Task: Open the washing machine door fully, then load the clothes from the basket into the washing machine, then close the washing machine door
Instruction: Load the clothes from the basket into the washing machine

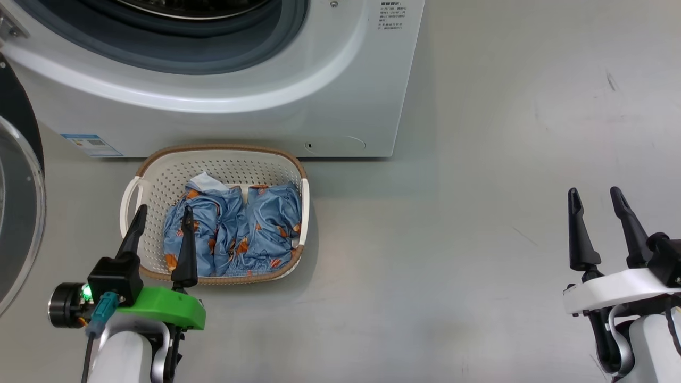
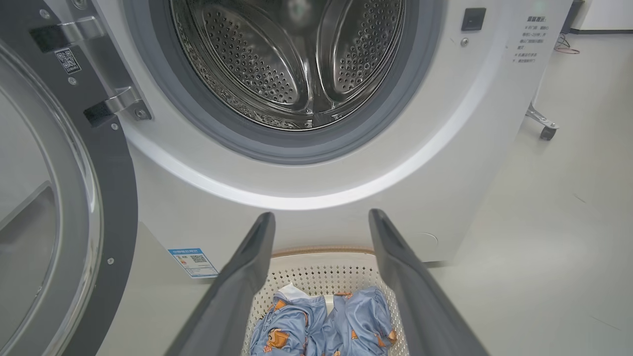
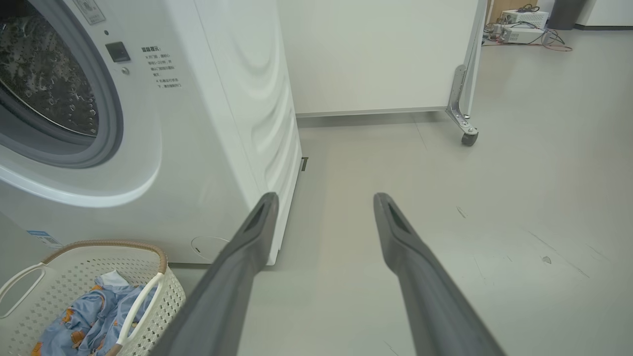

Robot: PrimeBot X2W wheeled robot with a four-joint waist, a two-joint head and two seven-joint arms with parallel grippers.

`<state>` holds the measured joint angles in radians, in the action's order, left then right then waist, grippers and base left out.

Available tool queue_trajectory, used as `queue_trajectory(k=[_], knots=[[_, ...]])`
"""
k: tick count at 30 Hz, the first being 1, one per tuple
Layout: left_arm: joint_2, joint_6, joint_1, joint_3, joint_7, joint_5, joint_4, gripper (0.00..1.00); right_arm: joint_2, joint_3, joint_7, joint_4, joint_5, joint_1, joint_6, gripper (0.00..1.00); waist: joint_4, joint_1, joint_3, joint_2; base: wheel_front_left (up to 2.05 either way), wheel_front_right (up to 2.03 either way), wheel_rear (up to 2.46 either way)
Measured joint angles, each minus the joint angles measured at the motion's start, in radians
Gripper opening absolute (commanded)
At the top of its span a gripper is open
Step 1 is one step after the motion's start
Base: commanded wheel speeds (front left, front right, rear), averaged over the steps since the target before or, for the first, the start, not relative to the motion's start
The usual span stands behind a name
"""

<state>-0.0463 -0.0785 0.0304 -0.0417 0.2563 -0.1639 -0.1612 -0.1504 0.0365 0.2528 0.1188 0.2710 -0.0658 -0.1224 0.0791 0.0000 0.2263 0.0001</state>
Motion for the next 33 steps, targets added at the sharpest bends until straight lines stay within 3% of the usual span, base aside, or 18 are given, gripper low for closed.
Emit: queue_trajectory(k=[33], knots=[[0.010, 0.030, -0.291, -0.070, 0.000, -0.075, -0.091, 1.00, -0.064, -0.028, 0.000, -0.051, 0.035, 0.121, 0.000, 1.00, 0.016, 0.0001, 0.413, 0.0000, 0.00, 0.00, 0.00]])
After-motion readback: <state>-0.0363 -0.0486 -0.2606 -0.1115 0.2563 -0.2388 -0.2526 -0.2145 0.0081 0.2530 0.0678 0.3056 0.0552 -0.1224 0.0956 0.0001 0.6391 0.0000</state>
